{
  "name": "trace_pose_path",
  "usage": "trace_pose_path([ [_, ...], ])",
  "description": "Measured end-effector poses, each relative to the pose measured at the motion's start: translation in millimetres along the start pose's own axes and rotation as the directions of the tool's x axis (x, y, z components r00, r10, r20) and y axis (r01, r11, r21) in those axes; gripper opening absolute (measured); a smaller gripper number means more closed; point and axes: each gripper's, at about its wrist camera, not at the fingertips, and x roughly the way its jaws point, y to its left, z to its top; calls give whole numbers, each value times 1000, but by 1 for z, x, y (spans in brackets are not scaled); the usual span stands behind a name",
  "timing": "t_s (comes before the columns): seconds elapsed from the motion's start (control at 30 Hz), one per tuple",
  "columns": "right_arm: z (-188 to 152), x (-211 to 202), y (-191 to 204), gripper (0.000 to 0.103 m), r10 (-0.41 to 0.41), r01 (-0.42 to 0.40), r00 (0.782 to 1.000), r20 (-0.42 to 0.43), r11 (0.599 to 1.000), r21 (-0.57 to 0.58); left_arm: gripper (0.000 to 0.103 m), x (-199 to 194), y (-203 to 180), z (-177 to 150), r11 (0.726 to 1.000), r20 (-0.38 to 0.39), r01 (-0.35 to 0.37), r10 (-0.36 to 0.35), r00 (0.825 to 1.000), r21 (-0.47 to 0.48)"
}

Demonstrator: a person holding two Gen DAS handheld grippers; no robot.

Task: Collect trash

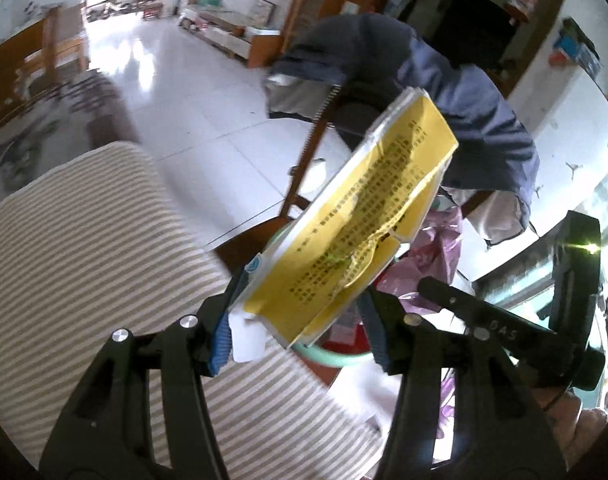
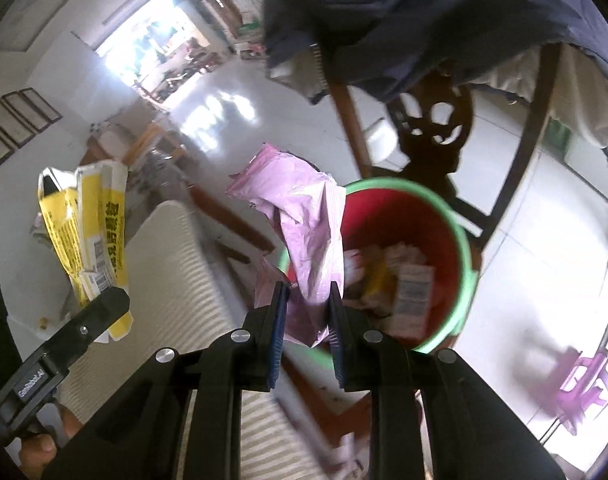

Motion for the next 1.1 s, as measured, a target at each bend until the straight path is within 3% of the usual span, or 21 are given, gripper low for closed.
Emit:
trace_pose_path([
  [0.07, 7, 2, -9, 24, -9, 9, 1000, 1, 1000, -9, 61, 10, -12, 6, 1000, 4, 6, -6, 1000, 8],
  [0.13, 12, 4, -18, 34, -19, 19, 1000, 13, 1000, -9, 85, 13, -19, 11, 1000, 22, 10, -10, 1000, 6],
  [0.2, 15, 3, -25, 51, -26, 26, 999, 35, 1000, 3, 88, 10, -26, 16, 1000, 62, 8, -8, 998, 3],
  [0.23, 16, 2, -27, 52, -28, 28, 999, 42, 1000, 6, 92, 9, -29, 18, 1000, 73, 5, -5, 997, 5],
  [0.5, 17, -3, -18, 64, -18, 22, 997, 77, 998, -57, 97, -22, -28, 30, 999, 168, -38, 42, 985, -23],
  [0.73, 12, -27, 31, 83, 4, 38, 976, 219, 981, -190, 97, -67, -12, 33, 995, 286, -92, 100, 953, -39],
  [0.93, 1, -49, 90, 96, 108, -1, 938, 330, 952, -307, 98, -126, 12, 26, 987, 421, -153, 161, 893, -53],
  [1.0, -8, -57, 111, 96, 148, -15, 910, 387, 945, -326, 98, -142, 20, 23, 983, 453, -170, 180, 873, -62],
  [1.1, -20, -67, 135, 96, 192, -23, 866, 461, 938, -347, 98, -170, 33, 14, 967, 516, -241, 251, 819, -88],
])
